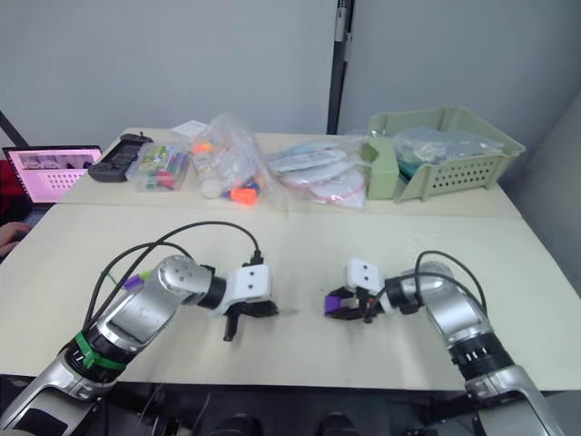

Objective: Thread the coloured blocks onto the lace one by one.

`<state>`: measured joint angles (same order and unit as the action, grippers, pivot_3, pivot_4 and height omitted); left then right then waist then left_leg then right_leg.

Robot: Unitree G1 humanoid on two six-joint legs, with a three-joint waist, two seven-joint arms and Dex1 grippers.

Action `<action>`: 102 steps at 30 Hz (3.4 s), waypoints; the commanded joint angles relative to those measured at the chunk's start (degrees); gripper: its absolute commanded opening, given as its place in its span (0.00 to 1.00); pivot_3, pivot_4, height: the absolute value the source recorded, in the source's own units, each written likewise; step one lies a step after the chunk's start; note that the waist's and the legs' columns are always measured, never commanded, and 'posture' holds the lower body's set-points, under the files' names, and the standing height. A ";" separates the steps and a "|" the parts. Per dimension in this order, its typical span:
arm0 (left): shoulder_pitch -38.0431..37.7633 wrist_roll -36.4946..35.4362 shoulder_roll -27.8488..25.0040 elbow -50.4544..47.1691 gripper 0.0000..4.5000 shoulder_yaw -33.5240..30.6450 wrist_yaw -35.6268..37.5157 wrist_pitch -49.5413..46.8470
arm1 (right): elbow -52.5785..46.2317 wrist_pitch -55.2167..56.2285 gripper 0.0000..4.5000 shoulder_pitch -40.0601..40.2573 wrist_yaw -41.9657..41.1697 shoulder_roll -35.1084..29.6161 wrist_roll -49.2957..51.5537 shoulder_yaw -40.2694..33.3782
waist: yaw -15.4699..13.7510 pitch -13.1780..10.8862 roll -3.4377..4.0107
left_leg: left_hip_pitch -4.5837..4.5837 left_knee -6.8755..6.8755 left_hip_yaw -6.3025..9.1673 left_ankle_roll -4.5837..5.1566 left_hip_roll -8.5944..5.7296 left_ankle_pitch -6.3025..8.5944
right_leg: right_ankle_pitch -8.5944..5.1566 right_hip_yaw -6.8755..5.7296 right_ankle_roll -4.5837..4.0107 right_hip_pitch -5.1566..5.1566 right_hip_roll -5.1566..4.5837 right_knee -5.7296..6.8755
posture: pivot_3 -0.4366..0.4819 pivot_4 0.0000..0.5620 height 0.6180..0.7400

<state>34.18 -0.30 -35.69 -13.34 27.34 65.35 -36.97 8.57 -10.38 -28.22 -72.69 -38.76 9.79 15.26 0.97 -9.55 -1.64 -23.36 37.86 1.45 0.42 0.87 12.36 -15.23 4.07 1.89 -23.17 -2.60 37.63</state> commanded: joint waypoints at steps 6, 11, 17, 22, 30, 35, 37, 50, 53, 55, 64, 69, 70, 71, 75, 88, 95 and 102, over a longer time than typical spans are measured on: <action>3.92 1.97 0.76 -3.68 0.00 2.71 -2.68 -6.15 | -11.83 -9.07 0.26 4.07 6.34 2.09 -0.36 0.74 | 0.01 0.00 0.00 | 0.01 0.00 0.01 0.00 0.00 0.00 | 0.00 0.00 0.00 0.00 0.02 0.02 | 0.48 0.27 1.00; 4.89 2.80 0.69 -4.68 0.00 4.43 -3.17 -7.49 | -14.39 -11.29 0.26 6.01 7.97 3.42 -0.08 2.02 | 0.29 0.00 0.00 | 0.05 0.00 0.01 0.00 0.03 0.00 | 0.00 0.00 0.00 0.00 0.06 0.03 | 0.48 0.27 1.00; 5.73 2.59 1.15 -3.98 0.00 5.31 -3.16 -7.01 | -13.24 -11.51 0.26 5.00 7.74 2.82 -1.89 3.35 | 0.50 0.00 0.00 | 0.09 0.00 0.00 0.00 0.05 0.00 | 0.00 0.00 0.00 0.02 0.08 0.04 | 0.48 0.27 1.00; 6.41 2.81 2.63 -3.12 0.00 5.92 -3.65 -6.42 | -13.52 -12.16 0.26 4.60 6.97 2.56 -2.19 3.99 | 0.41 0.01 0.00 | 0.11 0.00 0.00 0.00 0.04 0.00 | -0.01 0.00 0.00 0.04 0.08 0.05 | 0.48 0.27 1.00; 7.10 2.63 4.37 -2.14 0.00 6.35 -3.98 -5.39 | -14.43 -13.27 0.26 4.47 6.90 2.88 -2.21 4.25 | 0.17 0.01 0.00 | 0.11 0.00 0.01 0.00 0.03 0.00 | 0.00 0.00 0.00 0.05 0.07 0.04 | 0.48 0.27 1.00; 7.51 2.11 5.95 -1.56 0.00 7.08 -3.28 -4.31 | -14.39 -14.07 0.26 3.85 7.41 3.45 -2.32 4.31 | 0.14 0.01 0.00 | 0.11 0.00 0.00 0.00 0.03 0.00 | 0.00 0.00 0.00 0.06 0.07 0.04 | 0.48 0.27 1.00; 7.71 2.18 6.20 -1.23 0.00 7.15 -3.22 -4.16 | -14.30 -14.04 0.26 3.84 7.66 3.45 -2.65 4.41 | 0.13 0.01 0.00 | 0.11 0.01 0.00 0.00 0.03 0.00 | 0.00 0.00 0.00 0.06 0.07 0.04 | 0.48 0.27 1.00; 8.06 2.06 4.17 -3.92 0.00 6.04 -1.56 -5.25 | -14.22 -14.00 0.26 4.53 7.88 2.95 -3.14 4.38 | 0.12 0.01 0.00 | 0.12 0.01 0.00 0.00 0.03 0.00 | 0.00 0.00 0.00 0.07 0.07 0.04 | 0.48 0.27 1.00; 8.21 1.92 4.26 -4.35 0.00 5.48 -1.85 -5.35 | -14.31 -13.94 0.26 4.72 7.72 2.89 -3.37 4.80 | 0.10 0.01 0.00 | 0.12 0.01 0.00 0.00 0.03 0.00 | 0.00 0.00 0.00 0.07 0.07 0.04 | 0.48 0.27 1.00; 8.25 2.02 4.27 -4.45 0.00 5.33 -2.01 -5.30 | -14.44 -13.99 0.26 4.84 7.71 2.91 -3.39 4.91 | 0.09 0.01 0.00 | 0.12 0.01 0.00 0.00 0.03 0.00 | 0.00 0.00 0.00 0.07 0.07 0.04 | 0.48 0.27 1.00; 8.55 1.55 5.18 -4.34 0.00 5.02 -2.16 -5.01 | -14.87 -14.44 0.26 5.15 7.63 2.83 -3.46 5.21 | 0.06 0.01 0.00 | 0.12 0.01 0.00 0.00 0.02 0.00 | -0.01 0.00 0.00 0.08 0.07 0.04 | 0.48 0.27 1.00; 8.54 1.23 5.47 -4.13 0.00 5.03 -1.54 -5.41 | -15.14 -14.81 0.26 5.41 7.69 2.65 -3.42 5.19 | 0.04 0.01 0.00 | 0.12 0.01 0.00 0.00 0.02 0.00 | -0.01 0.00 0.00 0.08 0.06 0.04 | 0.48 0.27 1.00; 8.34 1.48 4.95 -3.96 0.00 5.15 -1.38 -5.51 | -15.25 -14.82 0.26 5.55 7.68 2.56 -3.41 5.17 | 0.04 0.01 0.00 | 0.12 0.01 0.00 0.00 0.02 0.00 | -0.01 0.00 0.00 0.08 0.06 0.04 | 0.48 0.27 1.00; 8.15 1.89 4.07 -3.74 0.00 5.33 -1.07 -5.41 | -15.40 -14.84 0.26 5.70 7.60 2.38 -3.35 5.08 | 0.03 0.01 0.00 | 0.13 0.01 0.00 0.00 0.02 0.00 | -0.01 0.00 0.00 0.09 0.06 0.03 | 0.48 0.27 1.00; 7.77 3.48 0.95 -3.77 0.00 5.99 -0.42 -5.41 | -15.56 -14.51 0.26 6.39 7.01 1.11 -2.97 4.26 | 0.07 0.01 0.00 | 0.12 0.01 0.00 0.00 0.03 0.00 | -0.01 0.00 0.01 0.08 0.07 0.04 | 0.48 0.27 1.00; 8.60 3.05 0.33 -6.64 0.00 6.74 -0.92 -8.97 | -15.40 -13.36 0.26 6.71 4.50 -1.40 -2.22 4.62 | -0.32 0.01 0.00 | 0.08 0.01 0.01 0.00 -0.03 0.00 | -0.01 -0.01 0.01 0.10 0.02 -0.01 | 0.48 0.27 1.00; 8.87 2.58 0.85 -7.16 0.00 7.43 -0.95 -10.19 | -14.71 -14.53 0.26 5.38 5.66 -0.28 -2.85 5.50 | -0.16 0.01 0.00 | 0.09 0.01 0.01 0.00 -0.01 0.00 | -0.01 -0.01 0.01 0.10 0.03 -0.01 | 0.48 0.27 1.00; 9.47 2.56 0.69 -7.61 0.00 8.33 -0.99 -11.62 | -14.65 -15.18 0.26 4.97 6.26 -0.29 -3.27 5.91 | -0.10 0.01 0.00 | 0.12 0.02 0.01 0.00 0.01 0.00 | -0.01 -0.01 0.01 0.10 0.05 0.01 | 0.48 0.27 1.00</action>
<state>42.27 2.16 -34.97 -19.20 35.24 64.51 -48.06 -7.03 -23.97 -24.16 -66.19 -38.93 7.98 18.73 0.87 -9.54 -1.64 -23.25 37.87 1.47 0.42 0.88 12.36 -15.25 4.06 1.90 -23.07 -2.55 37.64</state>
